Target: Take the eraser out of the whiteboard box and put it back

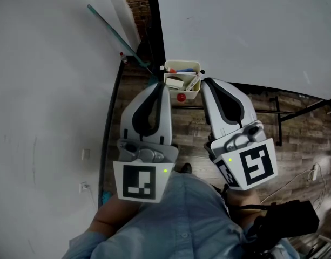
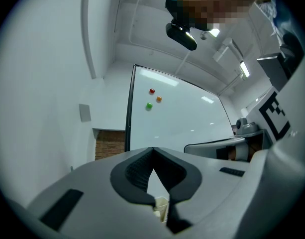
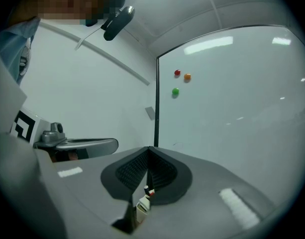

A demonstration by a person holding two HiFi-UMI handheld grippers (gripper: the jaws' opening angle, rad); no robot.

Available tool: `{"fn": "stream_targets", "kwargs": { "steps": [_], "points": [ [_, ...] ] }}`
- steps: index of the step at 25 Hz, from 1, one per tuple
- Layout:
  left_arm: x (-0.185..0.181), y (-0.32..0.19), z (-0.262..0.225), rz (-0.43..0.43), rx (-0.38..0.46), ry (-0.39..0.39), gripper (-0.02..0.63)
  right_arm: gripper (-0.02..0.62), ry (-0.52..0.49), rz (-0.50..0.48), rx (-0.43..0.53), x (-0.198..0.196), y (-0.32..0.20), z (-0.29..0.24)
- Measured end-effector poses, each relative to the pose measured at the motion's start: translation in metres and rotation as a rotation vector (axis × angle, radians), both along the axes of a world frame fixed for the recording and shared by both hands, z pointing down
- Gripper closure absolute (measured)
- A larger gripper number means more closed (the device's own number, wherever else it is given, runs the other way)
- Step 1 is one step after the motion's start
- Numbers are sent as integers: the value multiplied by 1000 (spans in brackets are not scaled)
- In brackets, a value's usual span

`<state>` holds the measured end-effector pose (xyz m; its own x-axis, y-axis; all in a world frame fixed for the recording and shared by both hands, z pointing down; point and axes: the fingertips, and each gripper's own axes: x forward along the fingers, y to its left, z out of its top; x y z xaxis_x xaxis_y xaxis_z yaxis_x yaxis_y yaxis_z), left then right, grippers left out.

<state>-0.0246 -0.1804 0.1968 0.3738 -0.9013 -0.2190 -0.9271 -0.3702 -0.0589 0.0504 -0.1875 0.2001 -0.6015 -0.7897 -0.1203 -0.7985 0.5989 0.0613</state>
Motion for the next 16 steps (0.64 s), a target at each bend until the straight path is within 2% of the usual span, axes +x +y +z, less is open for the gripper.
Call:
{"fn": "stream_targets", "kwargs": {
  "steps": [16],
  "points": [
    [-4,0,-1,1,4,1,601,595,-10,7,3,0,-1,-2]
  ]
}}
